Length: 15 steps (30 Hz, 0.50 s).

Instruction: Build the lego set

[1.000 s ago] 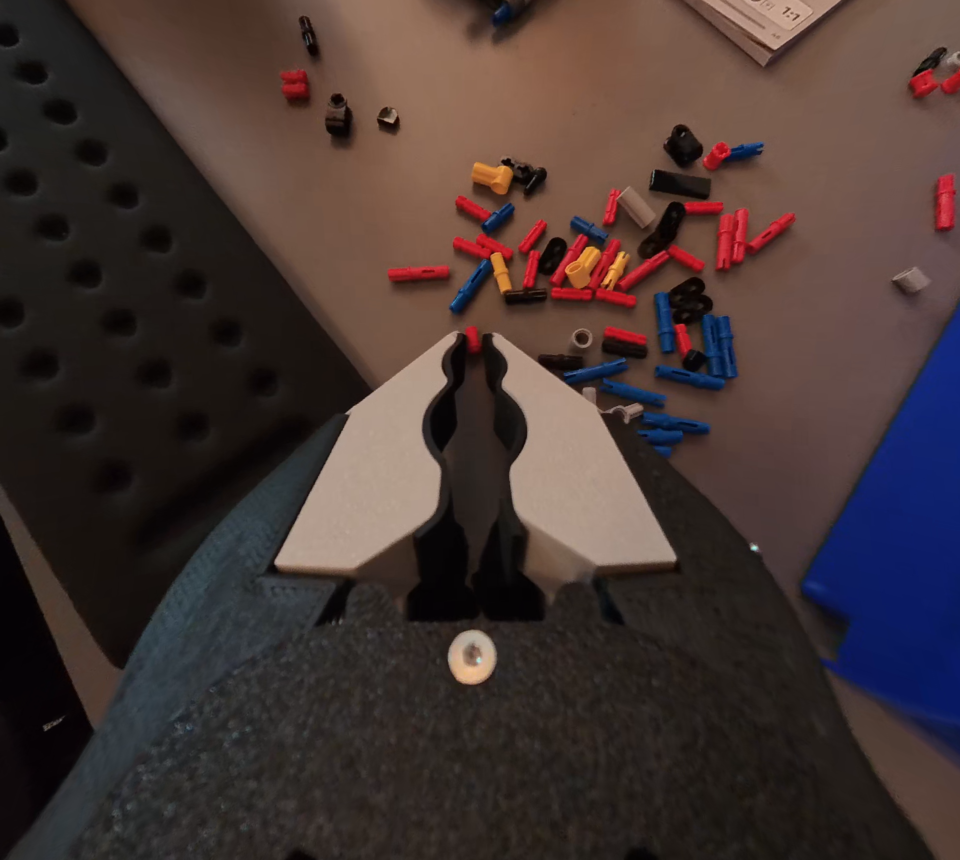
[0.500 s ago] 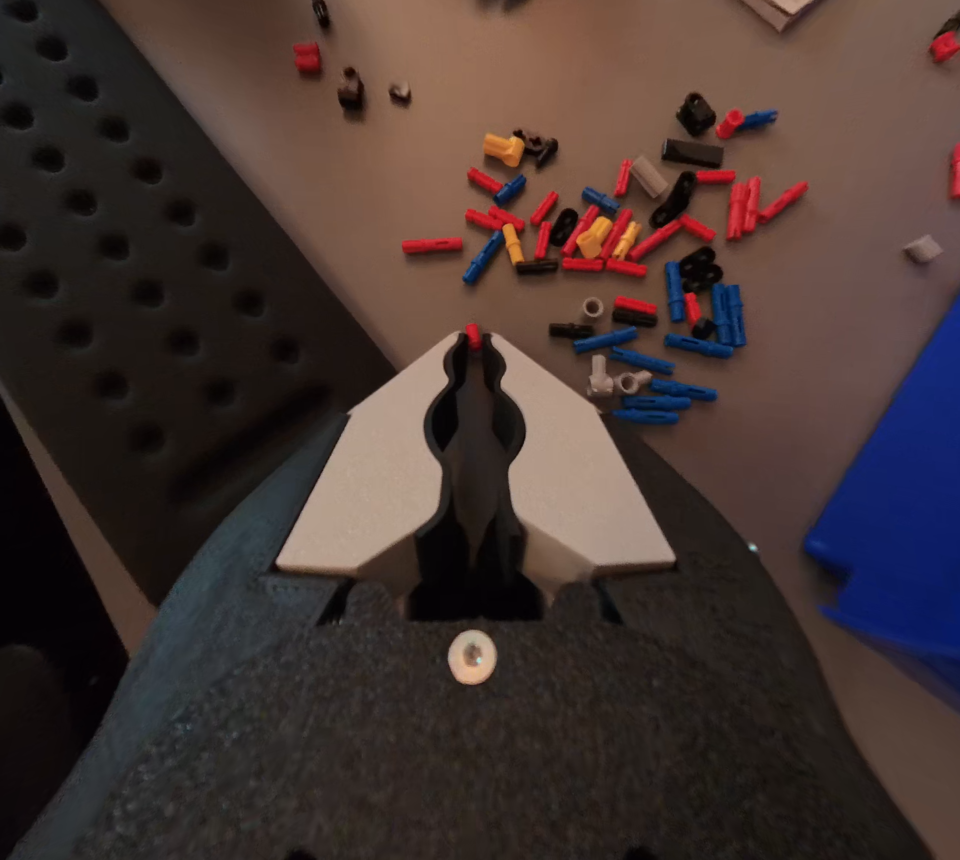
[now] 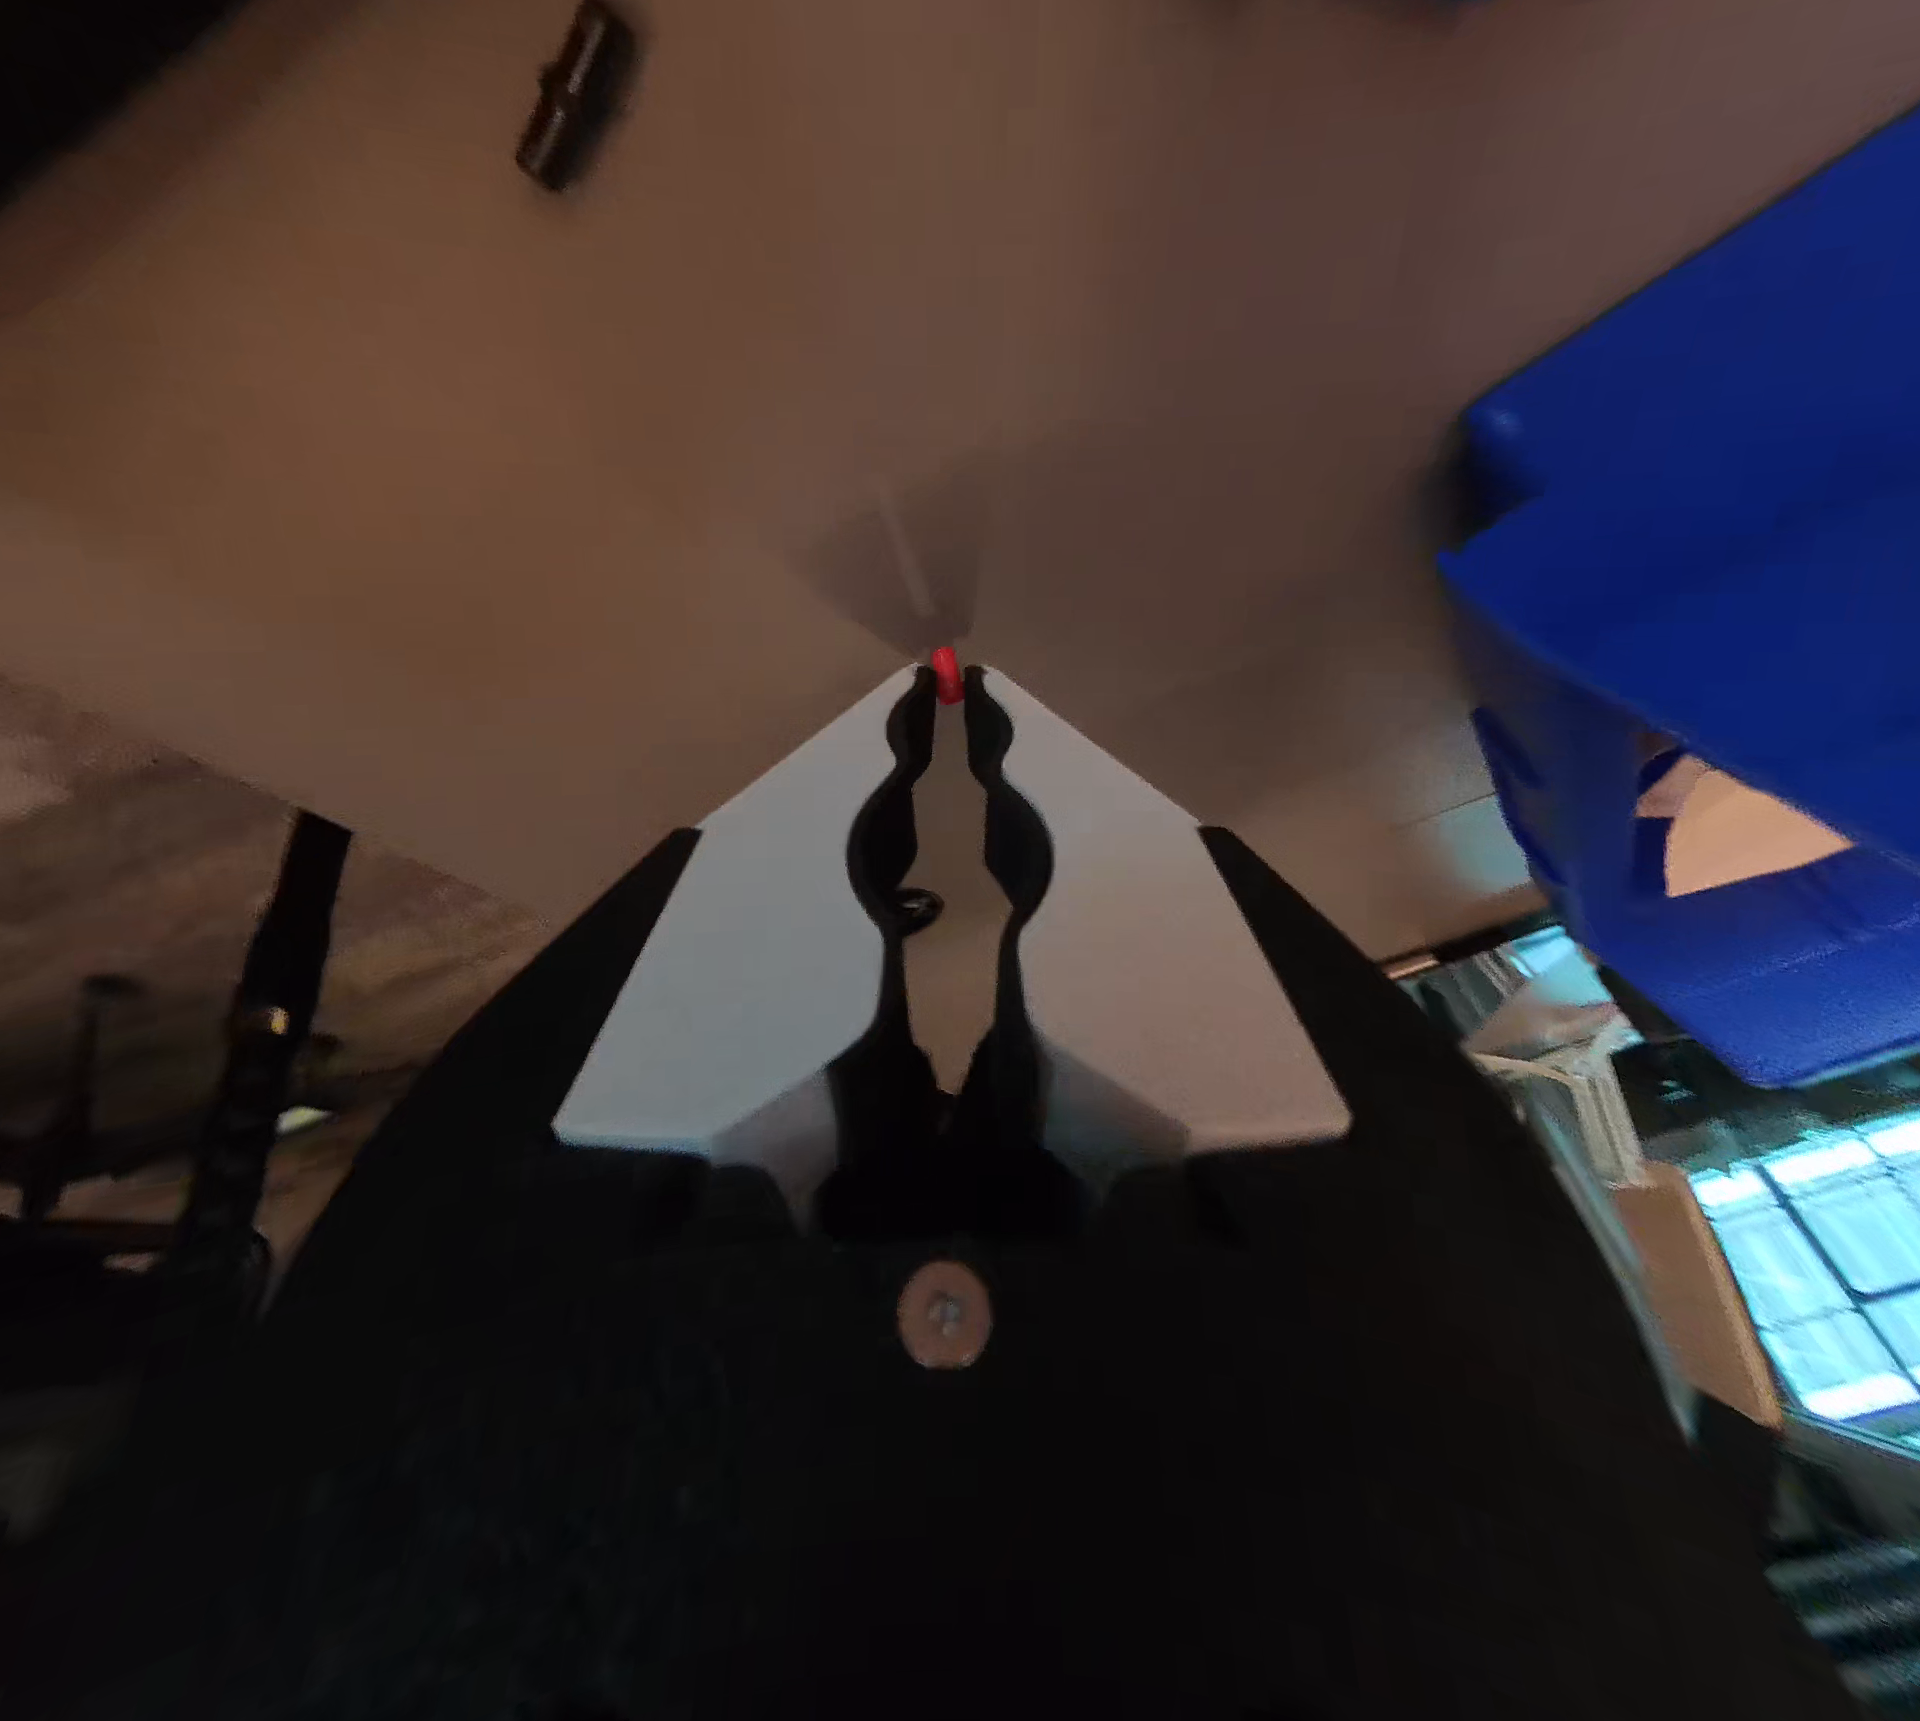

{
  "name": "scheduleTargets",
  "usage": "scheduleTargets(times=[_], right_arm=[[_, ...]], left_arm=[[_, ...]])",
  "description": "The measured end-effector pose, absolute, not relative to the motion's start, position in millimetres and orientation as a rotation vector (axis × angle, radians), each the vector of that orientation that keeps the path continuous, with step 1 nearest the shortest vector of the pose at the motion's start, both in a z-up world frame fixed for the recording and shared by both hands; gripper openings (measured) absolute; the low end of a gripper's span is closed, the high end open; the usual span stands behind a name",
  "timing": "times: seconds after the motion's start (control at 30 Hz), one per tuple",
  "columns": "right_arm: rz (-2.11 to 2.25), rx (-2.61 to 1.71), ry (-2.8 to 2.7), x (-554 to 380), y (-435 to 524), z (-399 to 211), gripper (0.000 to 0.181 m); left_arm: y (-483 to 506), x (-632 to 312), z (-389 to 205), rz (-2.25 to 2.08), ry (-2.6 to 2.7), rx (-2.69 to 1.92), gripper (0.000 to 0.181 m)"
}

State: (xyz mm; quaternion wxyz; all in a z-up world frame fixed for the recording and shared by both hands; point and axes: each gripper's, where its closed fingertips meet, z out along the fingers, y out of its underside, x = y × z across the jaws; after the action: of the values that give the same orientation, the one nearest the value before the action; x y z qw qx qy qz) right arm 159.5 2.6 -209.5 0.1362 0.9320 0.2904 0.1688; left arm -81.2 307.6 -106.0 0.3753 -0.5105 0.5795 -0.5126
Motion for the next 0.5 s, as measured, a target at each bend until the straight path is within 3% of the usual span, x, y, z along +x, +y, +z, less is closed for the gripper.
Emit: scheduleTargets(times=[0.5], right_arm=[[0.571, 2.570, 0.919, 158.7, 5.9, -210.1, 0.005]], left_arm=[[306.1, -80.6, -107.8, -1.271, 1.508, -1.287, 0.006]])
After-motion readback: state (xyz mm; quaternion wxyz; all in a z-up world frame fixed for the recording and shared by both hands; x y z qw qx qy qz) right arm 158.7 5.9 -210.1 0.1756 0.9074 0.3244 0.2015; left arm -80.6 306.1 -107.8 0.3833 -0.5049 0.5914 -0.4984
